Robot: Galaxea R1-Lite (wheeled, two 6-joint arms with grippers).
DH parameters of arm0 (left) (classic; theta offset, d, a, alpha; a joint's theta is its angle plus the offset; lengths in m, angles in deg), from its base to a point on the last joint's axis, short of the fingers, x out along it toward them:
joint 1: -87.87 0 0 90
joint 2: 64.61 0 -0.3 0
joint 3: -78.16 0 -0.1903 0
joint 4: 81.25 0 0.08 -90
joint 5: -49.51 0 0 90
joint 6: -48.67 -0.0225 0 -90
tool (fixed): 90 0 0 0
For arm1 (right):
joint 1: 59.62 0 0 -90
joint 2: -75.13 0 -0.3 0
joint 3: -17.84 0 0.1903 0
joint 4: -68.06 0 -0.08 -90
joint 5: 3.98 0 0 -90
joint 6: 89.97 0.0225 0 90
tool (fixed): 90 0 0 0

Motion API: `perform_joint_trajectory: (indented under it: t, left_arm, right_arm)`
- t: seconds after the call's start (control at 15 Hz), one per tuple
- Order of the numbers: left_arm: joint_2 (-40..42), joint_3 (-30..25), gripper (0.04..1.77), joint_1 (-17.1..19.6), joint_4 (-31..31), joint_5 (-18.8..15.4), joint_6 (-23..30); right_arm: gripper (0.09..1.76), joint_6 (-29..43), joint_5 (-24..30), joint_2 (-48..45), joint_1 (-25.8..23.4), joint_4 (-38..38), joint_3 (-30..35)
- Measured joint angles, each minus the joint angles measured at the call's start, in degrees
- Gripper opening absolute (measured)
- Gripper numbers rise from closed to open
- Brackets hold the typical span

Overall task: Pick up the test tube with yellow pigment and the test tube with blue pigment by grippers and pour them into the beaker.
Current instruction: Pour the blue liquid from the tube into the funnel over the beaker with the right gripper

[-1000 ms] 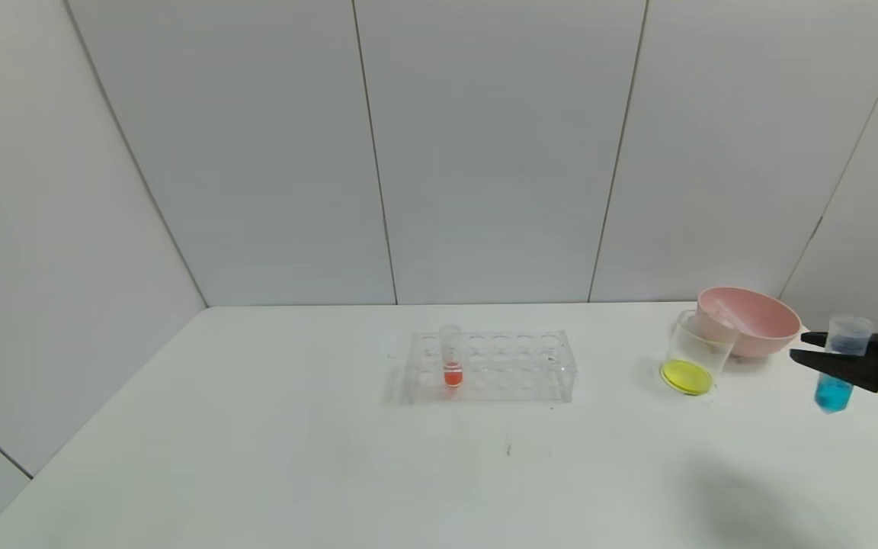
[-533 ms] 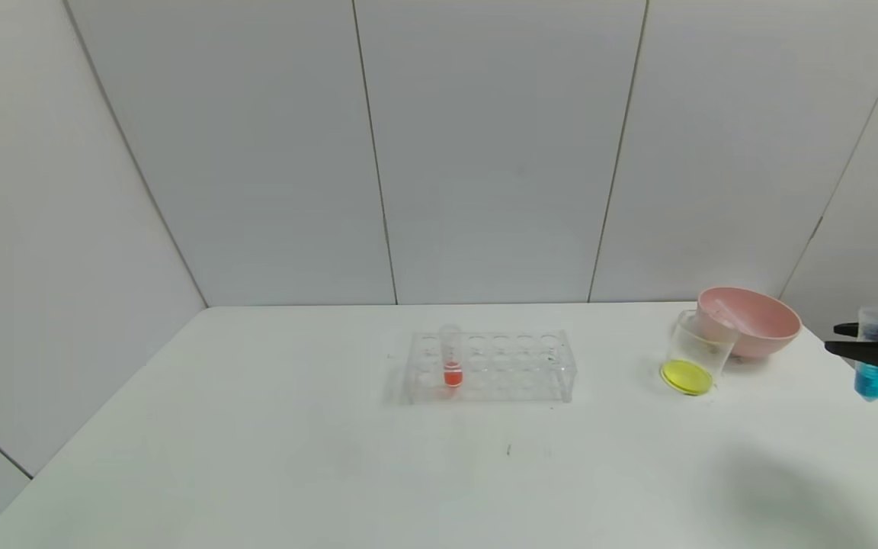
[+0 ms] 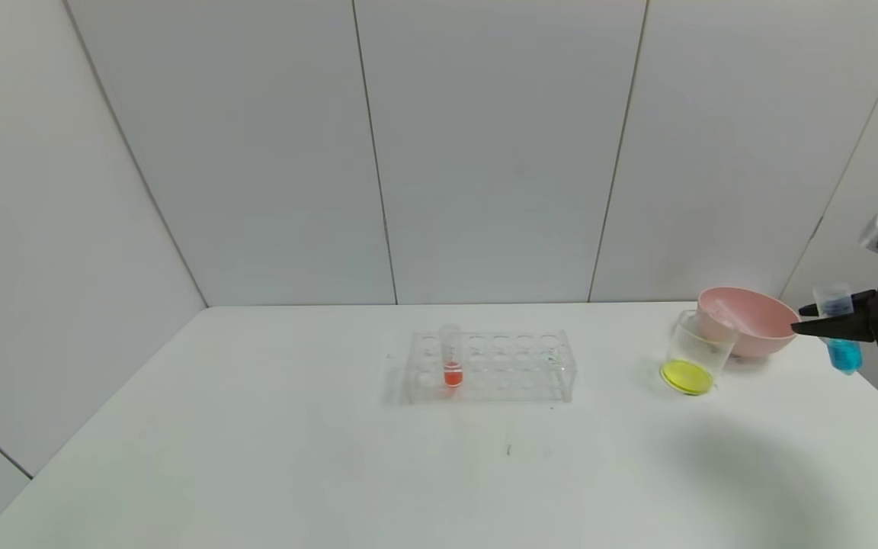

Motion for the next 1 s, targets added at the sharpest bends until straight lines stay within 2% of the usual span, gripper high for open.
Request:
perform_joint_trajectory:
  t: [0.27,0.47,0.67,0.8,1.0]
  left_arm:
    - [0.0,0.0,1.76,0.0,0.0,0.0,0.0]
    - [0.0,0.0,1.76,0.0,0.0,0.0,0.0]
    - [0.0,0.0,1.76,0.0,0.0,0.0,0.0]
    - [0.0,0.0,1.76,0.0,0.0,0.0,0.0]
    - [0.0,0.0,1.76,0.0,0.0,0.0,0.0]
  right_arm:
    - [0.59,-2.7,-6.5,4.7,2.7,12.2,-13.3]
    - [0.59,-4.4,-10.1,7.5,4.1,19.2,-20.8]
    - [0.59,-5.7,-13.1,9.6,5.1,25.2,-27.0]
    - [0.59,-7.6,-17.4,10.9,5.8,28.6,-31.0]
    - [0.59,-10.4,-22.0,11.9,7.1,29.4,-32.7]
